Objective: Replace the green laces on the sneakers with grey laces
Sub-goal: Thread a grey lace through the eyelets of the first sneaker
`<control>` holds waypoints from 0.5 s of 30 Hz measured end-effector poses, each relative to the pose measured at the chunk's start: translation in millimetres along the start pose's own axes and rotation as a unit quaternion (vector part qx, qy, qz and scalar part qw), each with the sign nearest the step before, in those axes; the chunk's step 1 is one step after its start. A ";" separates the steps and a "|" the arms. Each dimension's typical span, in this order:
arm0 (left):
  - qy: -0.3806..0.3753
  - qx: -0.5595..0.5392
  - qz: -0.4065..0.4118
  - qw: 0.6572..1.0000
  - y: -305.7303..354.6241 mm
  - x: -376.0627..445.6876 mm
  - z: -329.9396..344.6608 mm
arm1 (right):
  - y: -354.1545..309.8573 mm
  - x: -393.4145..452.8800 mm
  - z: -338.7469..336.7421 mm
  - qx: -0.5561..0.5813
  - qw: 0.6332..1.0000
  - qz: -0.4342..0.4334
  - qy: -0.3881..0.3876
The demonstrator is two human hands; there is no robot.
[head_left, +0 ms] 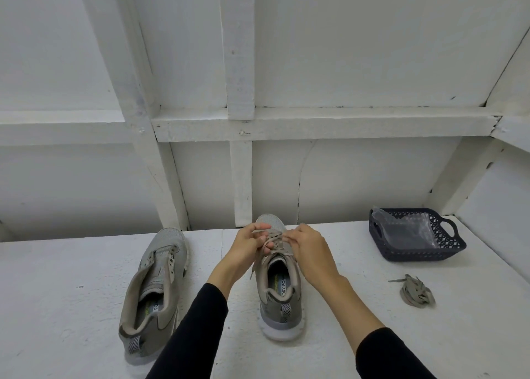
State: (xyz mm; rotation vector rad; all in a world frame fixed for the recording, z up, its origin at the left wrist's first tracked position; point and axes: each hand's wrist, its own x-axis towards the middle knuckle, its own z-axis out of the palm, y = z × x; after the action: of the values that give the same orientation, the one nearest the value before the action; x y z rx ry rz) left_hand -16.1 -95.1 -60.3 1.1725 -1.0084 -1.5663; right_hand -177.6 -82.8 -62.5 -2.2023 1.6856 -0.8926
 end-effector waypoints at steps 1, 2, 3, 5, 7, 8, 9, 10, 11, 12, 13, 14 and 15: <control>-0.002 0.004 -0.007 1.000 0.7 -0.3 -0.1 | -2.1 -0.9 3.5 -0.013 1.000 -0.016 0.013; -0.007 0.016 -0.014 1.000 1.9 -0.9 -0.5 | -3.4 -2.0 6.9 -0.031 0.999 -0.031 0.023; -0.016 0.036 -0.018 0.999 3.6 -1.8 -1.5 | -3.2 -2.5 10.9 -0.053 0.997 -0.050 0.037; -0.040 0.073 -0.011 0.996 6.3 -2.9 -2.7 | -2.3 -4.2 16.8 -0.077 0.990 -0.092 0.076; -0.043 0.095 -0.002 0.995 8.3 -4.0 -0.8 | -2.2 -6.2 18.7 -0.057 0.987 -0.114 0.102; -0.034 0.101 0.002 0.994 8.2 -3.9 1.4 | -1.3 -6.8 19.8 -0.051 0.985 -0.122 0.115; -0.020 0.108 0.008 0.994 7.4 -3.7 3.8 | -0.7 -6.3 20.5 -0.046 0.983 -0.128 0.125; -0.001 0.119 0.017 0.993 6.3 -3.4 5.8 | -0.3 -5.6 21.5 -0.037 0.982 -0.126 0.132; 0.019 0.135 0.024 0.990 5.0 -3.1 7.5 | -0.6 -4.1 23.0 -0.008 0.985 -0.109 0.135; 0.037 0.151 0.030 0.987 3.6 -2.9 8.6 | -1.8 -3.0 24.2 0.047 0.988 -0.069 0.130; 0.051 0.159 0.032 0.985 2.3 -2.8 9.5 | -3.9 -3.4 24.8 0.121 0.985 -0.010 0.122; 0.070 0.157 0.030 0.985 0.8 -2.8 10.7 | -5.7 -4.4 24.4 0.194 0.971 0.060 0.124; 0.098 0.144 0.027 0.984 -0.5 -3.6 11.9 | -7.0 -5.3 23.0 0.270 0.943 0.130 0.141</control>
State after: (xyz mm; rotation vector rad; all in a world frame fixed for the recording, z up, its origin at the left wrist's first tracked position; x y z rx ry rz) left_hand -27.3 -90.5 -57.4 1.4548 -1.1489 -1.2617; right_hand -159.4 -79.8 -78.8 -1.5097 1.5476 -1.4382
